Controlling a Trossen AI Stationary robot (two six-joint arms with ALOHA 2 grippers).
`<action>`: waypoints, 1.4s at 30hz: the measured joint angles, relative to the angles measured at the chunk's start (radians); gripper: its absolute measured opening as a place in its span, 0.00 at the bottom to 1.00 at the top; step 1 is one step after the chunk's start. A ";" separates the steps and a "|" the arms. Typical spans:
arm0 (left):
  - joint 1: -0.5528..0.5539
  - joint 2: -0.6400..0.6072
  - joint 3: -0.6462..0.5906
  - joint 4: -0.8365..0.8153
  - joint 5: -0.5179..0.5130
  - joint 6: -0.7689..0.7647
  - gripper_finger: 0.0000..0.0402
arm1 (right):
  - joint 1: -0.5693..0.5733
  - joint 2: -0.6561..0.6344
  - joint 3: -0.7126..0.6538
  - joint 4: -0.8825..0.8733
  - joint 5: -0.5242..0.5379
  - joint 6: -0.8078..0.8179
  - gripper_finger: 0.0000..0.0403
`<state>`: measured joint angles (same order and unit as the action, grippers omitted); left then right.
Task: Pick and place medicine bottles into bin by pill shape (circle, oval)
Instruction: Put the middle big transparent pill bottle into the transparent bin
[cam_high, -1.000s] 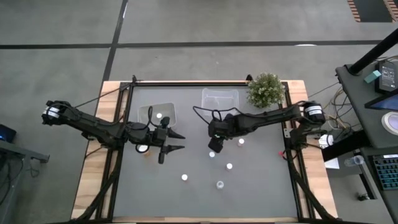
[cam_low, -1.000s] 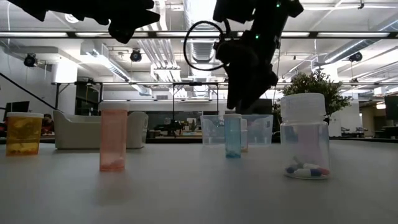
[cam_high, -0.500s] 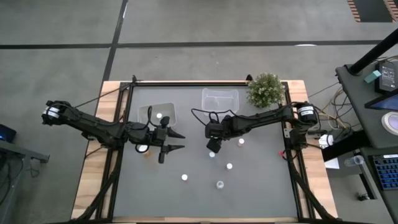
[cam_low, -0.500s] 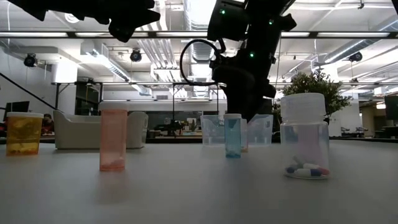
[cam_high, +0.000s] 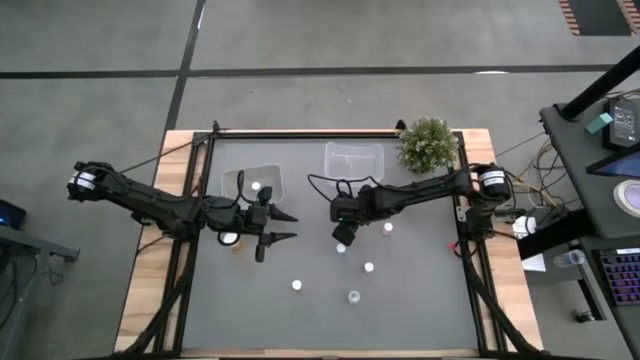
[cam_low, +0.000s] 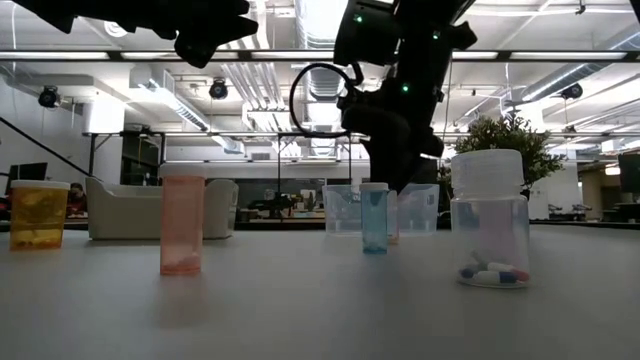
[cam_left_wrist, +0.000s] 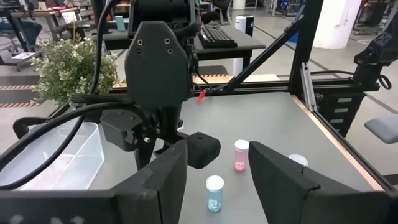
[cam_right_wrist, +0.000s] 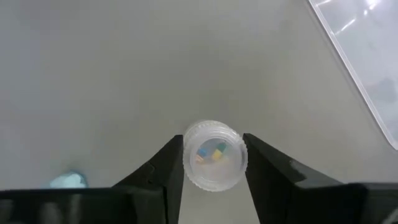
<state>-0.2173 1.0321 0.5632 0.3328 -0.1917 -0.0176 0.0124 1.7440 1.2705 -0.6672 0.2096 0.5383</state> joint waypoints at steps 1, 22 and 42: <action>0.000 0.000 0.000 0.000 -0.001 0.003 0.39 | 0.000 -0.001 0.000 0.000 0.000 -0.004 0.33; 0.000 -0.019 0.000 0.006 -0.052 -0.037 0.39 | -0.084 -0.102 0.311 -0.199 -0.061 -0.338 0.35; 0.000 -0.018 0.000 0.052 -0.052 -0.026 0.39 | -0.390 -0.066 0.377 -0.220 -0.164 -0.487 0.35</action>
<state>-0.2173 1.0145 0.5629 0.3847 -0.2440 -0.0439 -0.3775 1.6781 1.6478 -0.8867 0.0457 0.0510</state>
